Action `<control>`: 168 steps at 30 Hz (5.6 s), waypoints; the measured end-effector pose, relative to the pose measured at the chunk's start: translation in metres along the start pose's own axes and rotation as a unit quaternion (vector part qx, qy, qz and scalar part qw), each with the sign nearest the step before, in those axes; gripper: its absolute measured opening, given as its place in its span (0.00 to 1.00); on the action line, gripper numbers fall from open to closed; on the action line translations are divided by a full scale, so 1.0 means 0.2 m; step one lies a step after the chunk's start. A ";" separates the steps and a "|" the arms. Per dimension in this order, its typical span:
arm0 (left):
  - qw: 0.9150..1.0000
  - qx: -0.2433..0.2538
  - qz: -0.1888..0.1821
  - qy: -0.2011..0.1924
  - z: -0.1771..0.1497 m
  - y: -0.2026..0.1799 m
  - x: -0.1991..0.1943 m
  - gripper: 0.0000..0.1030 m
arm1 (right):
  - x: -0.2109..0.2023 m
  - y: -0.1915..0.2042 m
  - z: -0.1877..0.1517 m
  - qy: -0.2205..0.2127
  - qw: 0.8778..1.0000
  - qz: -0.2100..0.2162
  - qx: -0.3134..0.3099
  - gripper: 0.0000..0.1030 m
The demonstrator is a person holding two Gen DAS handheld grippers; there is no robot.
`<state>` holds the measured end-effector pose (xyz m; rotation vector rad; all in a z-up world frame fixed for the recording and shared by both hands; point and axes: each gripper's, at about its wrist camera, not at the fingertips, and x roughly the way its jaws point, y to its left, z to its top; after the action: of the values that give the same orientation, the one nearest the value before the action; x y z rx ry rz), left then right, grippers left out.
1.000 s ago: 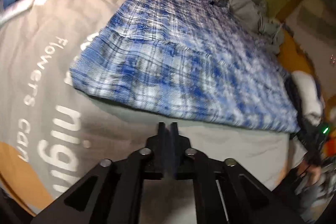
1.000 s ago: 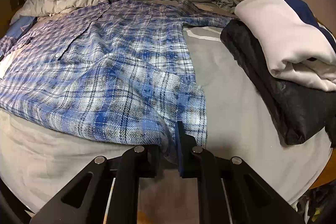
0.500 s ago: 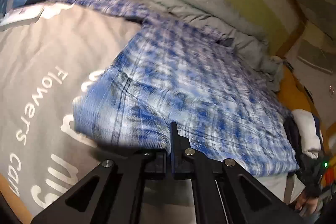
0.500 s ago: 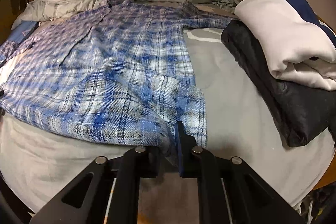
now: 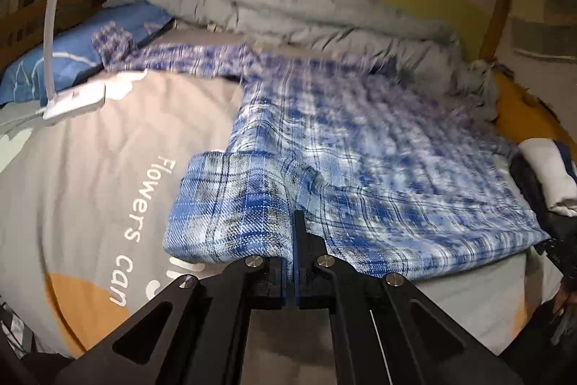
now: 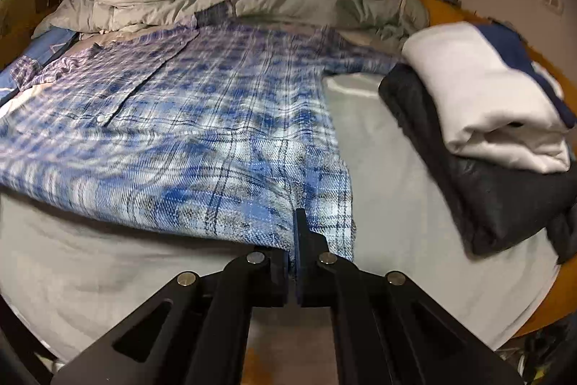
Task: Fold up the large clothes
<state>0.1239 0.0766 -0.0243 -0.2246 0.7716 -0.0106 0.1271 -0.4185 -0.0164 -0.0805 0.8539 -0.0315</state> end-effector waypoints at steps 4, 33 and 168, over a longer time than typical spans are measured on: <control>1.000 -0.012 0.015 0.020 0.10 -0.02 0.07 0.03 | 0.02 0.02 0.08 -0.002 1.000 -0.005 -0.019 0.02; 0.994 0.007 0.023 0.111 0.73 -0.07 0.91 0.17 | 0.86 0.01 0.79 0.080 0.994 0.073 0.011 0.20; 0.990 0.119 0.031 0.069 0.39 -0.04 0.81 0.84 | 0.76 0.14 0.57 0.055 0.998 0.032 -0.017 0.96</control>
<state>0.2942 0.0693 -0.0797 0.0270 0.9062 -0.0597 0.3126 -0.3924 -0.0589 -0.0828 0.9669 0.0395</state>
